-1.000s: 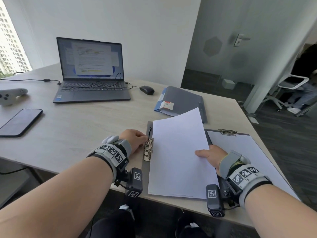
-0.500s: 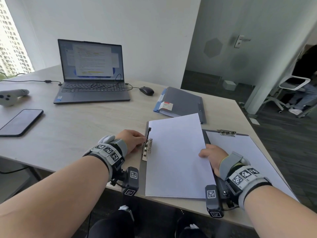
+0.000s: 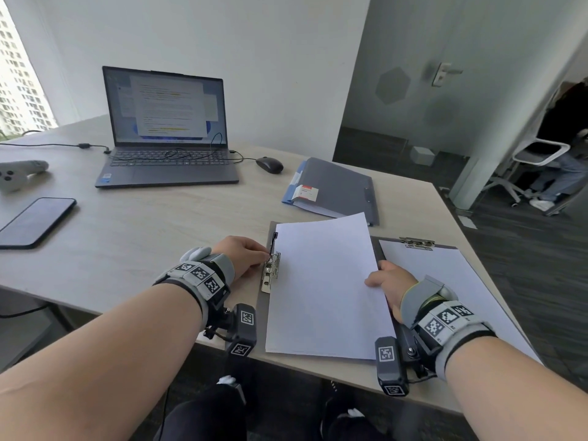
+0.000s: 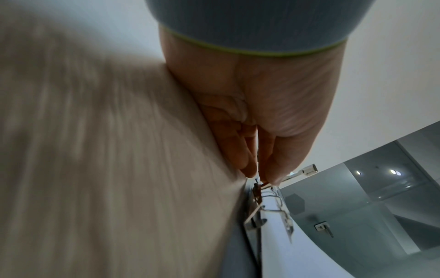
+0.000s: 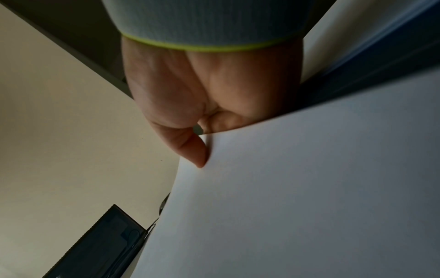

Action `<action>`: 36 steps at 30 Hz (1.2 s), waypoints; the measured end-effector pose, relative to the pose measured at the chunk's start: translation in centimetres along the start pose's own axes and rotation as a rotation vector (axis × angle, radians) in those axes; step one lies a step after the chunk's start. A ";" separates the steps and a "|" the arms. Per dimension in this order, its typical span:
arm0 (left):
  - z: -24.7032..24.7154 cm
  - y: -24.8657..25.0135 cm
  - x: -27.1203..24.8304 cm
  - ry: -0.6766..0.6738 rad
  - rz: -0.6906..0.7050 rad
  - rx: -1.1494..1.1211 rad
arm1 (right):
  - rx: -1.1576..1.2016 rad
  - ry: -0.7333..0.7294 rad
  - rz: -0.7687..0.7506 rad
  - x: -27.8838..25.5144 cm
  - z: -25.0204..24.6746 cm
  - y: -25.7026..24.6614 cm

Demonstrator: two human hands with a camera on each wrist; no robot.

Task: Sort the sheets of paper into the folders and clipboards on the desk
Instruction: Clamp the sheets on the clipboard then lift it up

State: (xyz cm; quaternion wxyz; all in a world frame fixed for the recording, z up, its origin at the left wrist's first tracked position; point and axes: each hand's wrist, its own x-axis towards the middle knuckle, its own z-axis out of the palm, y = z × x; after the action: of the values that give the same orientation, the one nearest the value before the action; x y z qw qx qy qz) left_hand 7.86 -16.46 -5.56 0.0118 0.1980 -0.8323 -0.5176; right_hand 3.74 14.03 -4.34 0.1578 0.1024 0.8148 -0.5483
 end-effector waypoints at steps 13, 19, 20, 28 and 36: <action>0.0 -0.1 -0.2 -0.001 0.013 -0.007 | -0.291 0.004 0.061 -1.2 -0.2 -3.2; -0.1 0.0 -0.3 -0.015 0.017 -0.003 | -0.193 -0.017 0.169 -1.1 -1.2 -1.7; -0.2 0.0 -0.3 -0.015 0.016 -0.002 | -0.187 0.002 0.175 -1.0 -1.3 -1.5; -0.3 0.0 -0.2 -0.016 0.021 0.021 | -0.176 0.009 0.177 -0.9 -1.8 -1.0; -0.7 0.2 -1.5 -0.042 0.051 0.119 | -0.164 0.038 0.140 -0.9 -1.8 -0.3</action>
State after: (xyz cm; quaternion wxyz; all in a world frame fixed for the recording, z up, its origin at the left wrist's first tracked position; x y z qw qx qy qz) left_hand 9.32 -16.51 -4.79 -0.0044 0.1662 -0.8664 -0.4708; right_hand 4.20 15.55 -3.10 0.1883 0.1563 0.8505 -0.4655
